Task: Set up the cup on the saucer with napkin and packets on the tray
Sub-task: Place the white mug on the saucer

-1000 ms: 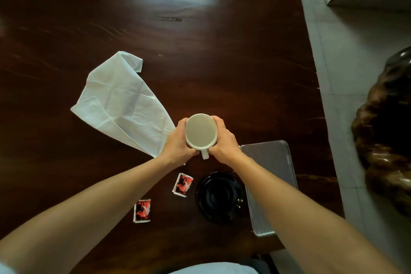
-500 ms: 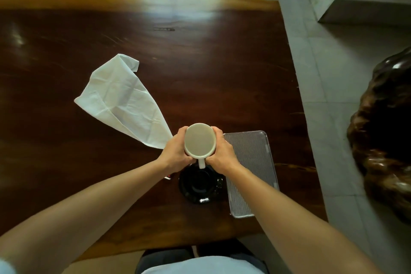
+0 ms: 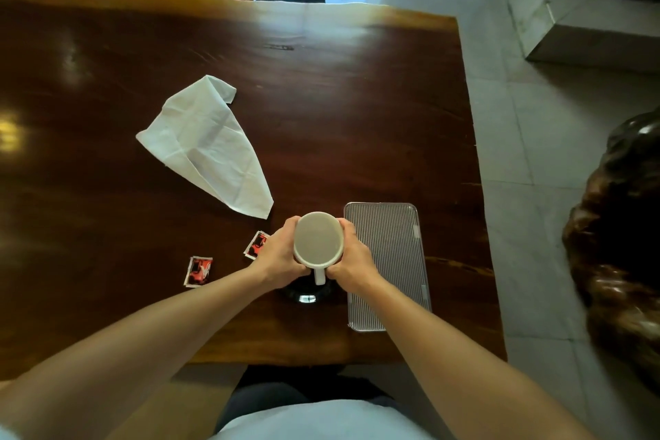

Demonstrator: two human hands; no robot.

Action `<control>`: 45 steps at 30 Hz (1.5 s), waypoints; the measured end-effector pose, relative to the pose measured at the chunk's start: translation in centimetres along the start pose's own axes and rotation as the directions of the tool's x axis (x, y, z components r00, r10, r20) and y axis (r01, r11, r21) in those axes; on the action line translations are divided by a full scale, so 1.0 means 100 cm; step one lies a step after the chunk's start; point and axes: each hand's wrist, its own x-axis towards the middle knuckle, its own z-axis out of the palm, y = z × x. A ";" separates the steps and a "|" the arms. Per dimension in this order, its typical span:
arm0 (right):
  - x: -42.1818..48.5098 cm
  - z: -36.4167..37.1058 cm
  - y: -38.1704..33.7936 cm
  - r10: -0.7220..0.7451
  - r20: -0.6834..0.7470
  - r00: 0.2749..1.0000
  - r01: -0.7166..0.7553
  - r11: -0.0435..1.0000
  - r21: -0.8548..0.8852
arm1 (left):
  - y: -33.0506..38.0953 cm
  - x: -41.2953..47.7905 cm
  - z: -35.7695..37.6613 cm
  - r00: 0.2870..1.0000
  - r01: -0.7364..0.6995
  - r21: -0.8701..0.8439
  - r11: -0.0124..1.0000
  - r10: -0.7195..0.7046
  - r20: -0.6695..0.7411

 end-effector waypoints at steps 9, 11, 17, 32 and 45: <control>-0.012 0.015 0.013 0.034 0.067 0.997 -0.032 0.999 -0.031 | -0.017 -0.015 0.009 0.996 0.054 -0.006 0.998 -0.054 0.077; -0.014 0.020 0.017 0.040 0.068 0.997 -0.038 0.999 -0.034 | -0.021 -0.017 0.012 0.995 0.060 -0.006 0.998 -0.059 0.084; -0.012 0.029 0.025 0.072 0.088 0.994 -0.070 0.997 -0.027 | -0.032 -0.016 0.016 0.994 0.050 0.031 0.998 -0.053 0.097; 0.007 0.052 0.042 0.151 0.092 0.984 -0.147 0.988 -0.050 | -0.061 -0.004 0.027 0.987 0.114 -0.018 0.993 -0.111 0.118; 0.017 0.057 0.052 0.172 0.082 0.982 -0.168 0.984 -0.054 | -0.066 0.001 0.033 0.988 0.120 -0.032 0.992 -0.116 0.105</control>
